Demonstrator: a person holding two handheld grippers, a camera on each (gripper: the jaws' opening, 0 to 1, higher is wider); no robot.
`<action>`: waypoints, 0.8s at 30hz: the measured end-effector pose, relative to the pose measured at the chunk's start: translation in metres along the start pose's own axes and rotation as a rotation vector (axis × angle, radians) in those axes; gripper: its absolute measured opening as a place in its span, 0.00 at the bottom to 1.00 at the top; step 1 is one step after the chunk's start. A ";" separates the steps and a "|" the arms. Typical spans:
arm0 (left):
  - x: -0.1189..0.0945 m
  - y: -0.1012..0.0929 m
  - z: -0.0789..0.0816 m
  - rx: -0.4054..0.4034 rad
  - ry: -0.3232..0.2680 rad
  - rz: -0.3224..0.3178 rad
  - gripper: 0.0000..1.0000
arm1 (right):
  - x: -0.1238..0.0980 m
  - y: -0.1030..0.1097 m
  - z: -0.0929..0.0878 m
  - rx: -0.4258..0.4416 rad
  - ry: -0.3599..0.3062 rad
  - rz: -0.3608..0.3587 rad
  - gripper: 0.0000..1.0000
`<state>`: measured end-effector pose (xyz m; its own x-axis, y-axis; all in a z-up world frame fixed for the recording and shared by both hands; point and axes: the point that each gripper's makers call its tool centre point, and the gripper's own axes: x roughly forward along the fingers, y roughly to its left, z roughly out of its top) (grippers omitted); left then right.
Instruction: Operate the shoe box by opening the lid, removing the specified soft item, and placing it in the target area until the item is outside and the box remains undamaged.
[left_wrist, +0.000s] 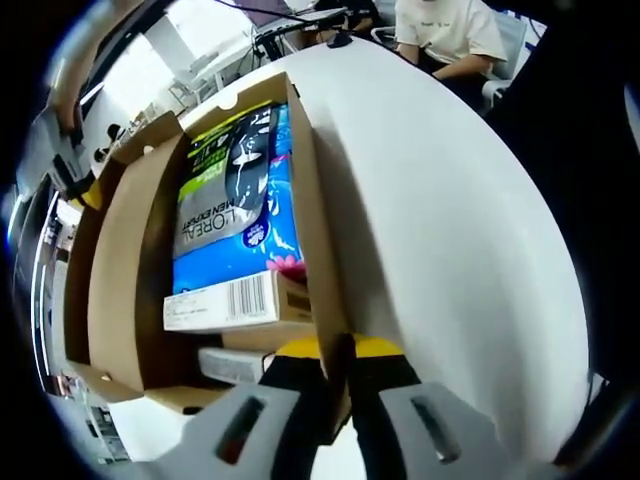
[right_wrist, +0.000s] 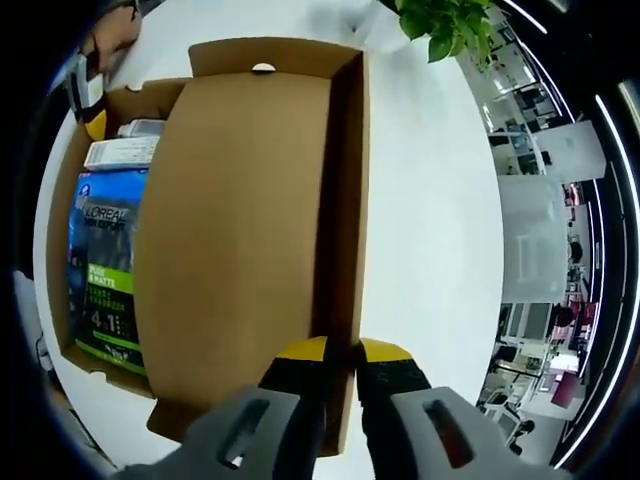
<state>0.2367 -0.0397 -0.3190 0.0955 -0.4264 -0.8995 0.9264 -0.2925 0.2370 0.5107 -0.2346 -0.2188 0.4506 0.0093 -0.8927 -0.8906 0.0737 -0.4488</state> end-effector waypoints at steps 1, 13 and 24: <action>0.000 0.000 0.000 0.001 0.000 0.000 0.06 | 0.000 0.000 0.000 0.001 0.000 0.000 0.08; -0.001 0.001 -0.001 0.001 -0.001 0.001 0.06 | 0.006 0.000 0.001 0.008 0.007 -0.007 0.09; -0.001 0.001 -0.001 0.002 0.000 0.001 0.06 | 0.013 0.000 0.001 0.011 0.012 -0.008 0.10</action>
<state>0.2383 -0.0385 -0.3177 0.0966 -0.4269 -0.8991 0.9257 -0.2934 0.2387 0.5161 -0.2338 -0.2305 0.4572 -0.0029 -0.8894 -0.8860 0.0851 -0.4557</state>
